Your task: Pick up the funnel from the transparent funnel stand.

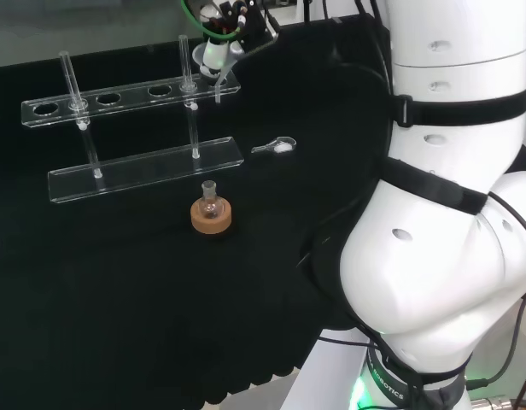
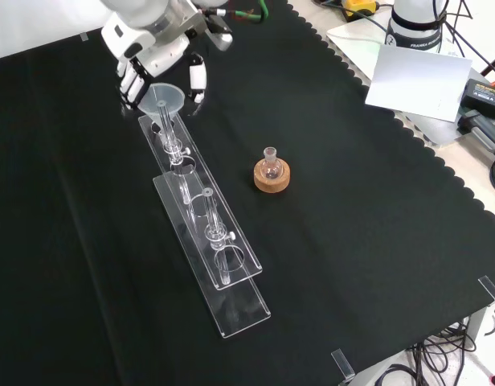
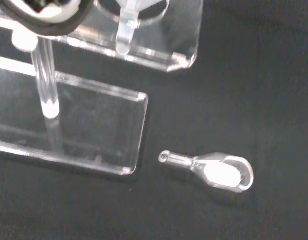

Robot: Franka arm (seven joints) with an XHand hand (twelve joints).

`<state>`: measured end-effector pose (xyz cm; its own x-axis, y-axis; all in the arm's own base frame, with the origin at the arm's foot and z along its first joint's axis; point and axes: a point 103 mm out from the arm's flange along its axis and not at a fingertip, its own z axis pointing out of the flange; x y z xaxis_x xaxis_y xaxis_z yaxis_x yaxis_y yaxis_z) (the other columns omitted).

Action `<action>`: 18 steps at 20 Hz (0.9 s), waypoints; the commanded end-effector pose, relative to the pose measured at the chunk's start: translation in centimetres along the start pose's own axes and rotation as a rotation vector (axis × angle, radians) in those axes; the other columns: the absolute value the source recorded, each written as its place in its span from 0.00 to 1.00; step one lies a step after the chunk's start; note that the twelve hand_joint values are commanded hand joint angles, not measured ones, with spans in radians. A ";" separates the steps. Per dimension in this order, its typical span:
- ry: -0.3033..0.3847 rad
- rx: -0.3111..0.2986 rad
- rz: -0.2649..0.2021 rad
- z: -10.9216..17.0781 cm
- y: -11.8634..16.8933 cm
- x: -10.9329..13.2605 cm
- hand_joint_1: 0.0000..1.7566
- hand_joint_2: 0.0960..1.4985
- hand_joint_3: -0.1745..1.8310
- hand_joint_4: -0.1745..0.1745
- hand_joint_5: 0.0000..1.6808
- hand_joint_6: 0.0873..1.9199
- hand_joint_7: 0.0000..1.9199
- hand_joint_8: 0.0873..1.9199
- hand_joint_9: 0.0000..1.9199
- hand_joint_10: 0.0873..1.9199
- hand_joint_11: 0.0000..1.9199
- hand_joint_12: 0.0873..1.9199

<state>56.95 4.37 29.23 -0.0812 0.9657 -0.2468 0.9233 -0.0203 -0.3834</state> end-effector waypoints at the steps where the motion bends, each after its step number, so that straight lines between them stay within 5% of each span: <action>1: -0.057 -0.066 0.023 -3.2 -2.2 0.0 0.49 0.44 0.35 0.51 0.44 0.08 0.30 0.29 0.47 0.20 0.34 0.66; 6: -0.071 -0.057 0.040 -4.9 -4.6 -0.2 0.50 0.45 0.36 0.55 0.44 0.18 0.33 0.28 0.50 0.17 0.35 0.65; 18: -0.087 -0.059 0.097 -5.6 -12.2 -0.3 0.50 0.45 0.36 0.58 0.44 0.24 0.34 0.28 0.51 0.17 0.35 0.65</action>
<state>51.42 5.40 37.86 -0.0425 0.9410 -0.3358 0.9494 -0.0666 -0.3068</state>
